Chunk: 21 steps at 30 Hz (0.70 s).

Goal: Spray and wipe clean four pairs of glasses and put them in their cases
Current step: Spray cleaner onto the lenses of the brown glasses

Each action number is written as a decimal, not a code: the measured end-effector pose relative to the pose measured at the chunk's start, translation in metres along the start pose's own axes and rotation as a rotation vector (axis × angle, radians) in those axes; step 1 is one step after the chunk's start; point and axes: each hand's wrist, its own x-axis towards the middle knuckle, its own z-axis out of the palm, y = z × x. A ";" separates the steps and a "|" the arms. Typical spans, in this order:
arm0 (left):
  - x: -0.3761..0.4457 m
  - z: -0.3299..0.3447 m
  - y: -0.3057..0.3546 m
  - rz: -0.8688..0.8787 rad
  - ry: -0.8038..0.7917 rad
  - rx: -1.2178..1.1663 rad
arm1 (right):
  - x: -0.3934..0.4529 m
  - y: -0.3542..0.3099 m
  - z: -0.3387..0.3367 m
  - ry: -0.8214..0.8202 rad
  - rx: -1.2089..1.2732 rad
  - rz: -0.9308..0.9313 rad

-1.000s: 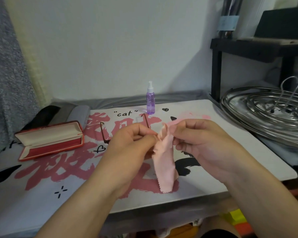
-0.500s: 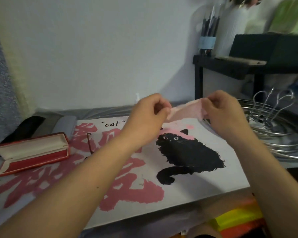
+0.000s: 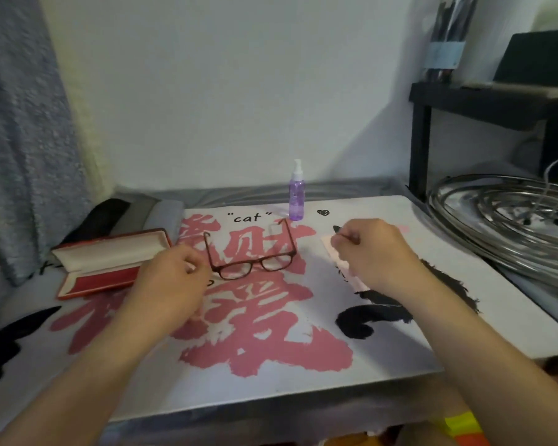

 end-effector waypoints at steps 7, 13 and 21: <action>0.025 0.005 -0.007 -0.337 -0.188 -0.542 | 0.013 -0.071 0.053 -0.006 -0.082 -0.263; 0.014 0.008 -0.017 -0.267 -0.024 -0.603 | 0.024 -0.121 0.121 -0.173 -0.392 -0.330; 0.018 -0.005 -0.029 -0.244 -0.166 -0.822 | 0.034 -0.120 0.061 0.051 0.225 -0.253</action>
